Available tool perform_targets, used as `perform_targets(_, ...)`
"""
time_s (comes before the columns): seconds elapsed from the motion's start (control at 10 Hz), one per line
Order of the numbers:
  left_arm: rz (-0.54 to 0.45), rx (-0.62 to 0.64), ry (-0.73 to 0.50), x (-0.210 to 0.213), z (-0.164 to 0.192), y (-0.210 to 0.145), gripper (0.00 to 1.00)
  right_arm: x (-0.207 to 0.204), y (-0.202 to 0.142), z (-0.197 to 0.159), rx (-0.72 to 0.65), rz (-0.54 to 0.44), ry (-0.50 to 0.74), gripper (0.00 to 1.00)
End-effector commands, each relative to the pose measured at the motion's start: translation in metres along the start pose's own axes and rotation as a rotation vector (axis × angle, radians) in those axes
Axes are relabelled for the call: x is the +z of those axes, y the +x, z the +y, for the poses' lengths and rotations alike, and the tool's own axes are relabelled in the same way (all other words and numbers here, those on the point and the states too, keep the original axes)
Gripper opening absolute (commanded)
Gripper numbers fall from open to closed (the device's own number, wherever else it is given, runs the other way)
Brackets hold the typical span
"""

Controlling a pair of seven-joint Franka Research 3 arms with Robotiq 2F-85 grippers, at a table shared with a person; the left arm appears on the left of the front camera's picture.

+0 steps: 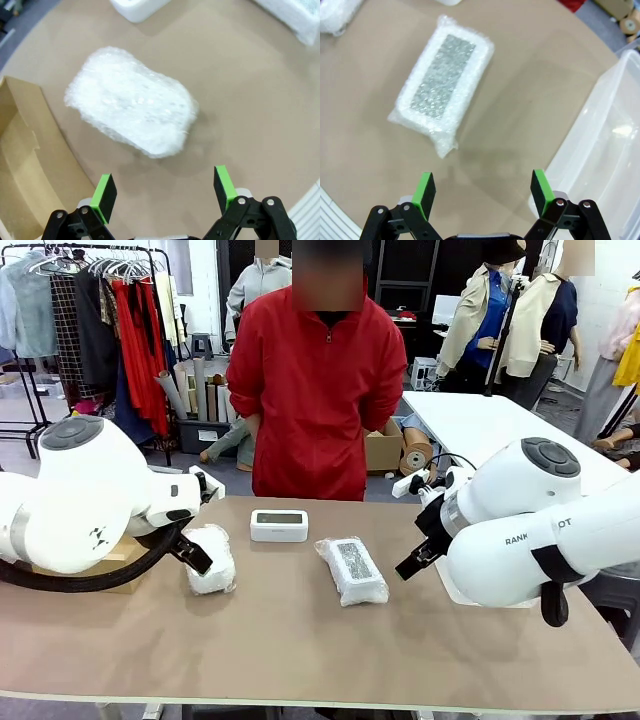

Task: Separate and place wrapped and unwrapped clocks.
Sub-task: Pick up the Digital clock indicated by the person.

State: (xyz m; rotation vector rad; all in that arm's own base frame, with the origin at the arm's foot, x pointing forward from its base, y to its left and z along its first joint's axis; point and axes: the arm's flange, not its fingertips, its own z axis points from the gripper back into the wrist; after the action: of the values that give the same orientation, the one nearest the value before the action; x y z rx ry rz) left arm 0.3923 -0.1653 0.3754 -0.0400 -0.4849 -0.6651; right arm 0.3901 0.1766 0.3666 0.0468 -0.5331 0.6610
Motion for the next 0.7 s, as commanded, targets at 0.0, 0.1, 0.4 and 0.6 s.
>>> perform_targets(0.0, 0.063, -0.060, -0.092, 0.023, 0.006, 0.004, 1.00, 0.009, 0.002, -0.001, 0.017, 0.040, 0.080, 1.00)
perform_targets(0.1, 0.068, -0.085, -0.149, 0.032, 0.004, 0.006, 1.00, 0.013, 0.004, 0.003, 0.042, 0.060, 0.118, 1.00)
perform_targets(0.4, 0.024, -0.237, -0.315, 0.059, 0.022, 0.017, 1.00, 0.031, 0.020, 0.011, 0.158, 0.118, 0.279, 1.00)
perform_targets(0.6, -0.003, -0.340, -0.413, 0.063, 0.039, 0.026, 1.00, 0.045, 0.040, 0.010, 0.251, 0.167, 0.401, 1.00)
